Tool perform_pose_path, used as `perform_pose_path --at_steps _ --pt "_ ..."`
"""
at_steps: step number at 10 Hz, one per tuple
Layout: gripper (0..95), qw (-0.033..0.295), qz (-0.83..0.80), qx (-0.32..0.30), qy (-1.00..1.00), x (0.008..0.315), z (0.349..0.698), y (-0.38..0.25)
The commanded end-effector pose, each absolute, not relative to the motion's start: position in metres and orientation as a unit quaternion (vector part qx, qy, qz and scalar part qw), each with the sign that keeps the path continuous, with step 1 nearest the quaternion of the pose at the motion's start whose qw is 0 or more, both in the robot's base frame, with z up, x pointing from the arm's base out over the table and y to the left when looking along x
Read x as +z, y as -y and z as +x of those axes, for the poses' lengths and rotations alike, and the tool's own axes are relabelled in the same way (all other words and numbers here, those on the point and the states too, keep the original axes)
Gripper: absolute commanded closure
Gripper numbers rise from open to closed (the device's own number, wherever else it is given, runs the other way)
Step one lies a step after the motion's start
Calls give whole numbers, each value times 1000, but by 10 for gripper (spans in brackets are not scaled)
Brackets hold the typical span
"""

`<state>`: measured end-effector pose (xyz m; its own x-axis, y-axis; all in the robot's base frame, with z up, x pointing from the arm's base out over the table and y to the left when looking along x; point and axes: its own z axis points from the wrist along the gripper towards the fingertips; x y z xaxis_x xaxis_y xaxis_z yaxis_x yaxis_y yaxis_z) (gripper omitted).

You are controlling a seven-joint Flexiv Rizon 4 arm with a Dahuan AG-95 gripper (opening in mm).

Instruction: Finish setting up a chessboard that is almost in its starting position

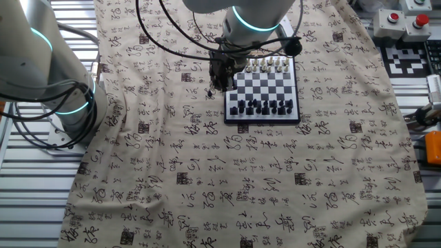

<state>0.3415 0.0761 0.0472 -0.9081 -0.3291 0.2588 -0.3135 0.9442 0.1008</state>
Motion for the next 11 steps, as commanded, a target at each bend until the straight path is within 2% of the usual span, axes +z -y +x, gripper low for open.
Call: perform_pose_path --at_steps 1,6,7,11 --pt "950 133 165 -28 977 45 342 -77" --pt "950 144 169 -31 974 44 341 -77" --pt "760 145 172 -33 974 43 341 -77" --pt "760 158 154 -32 975 43 341 -77"
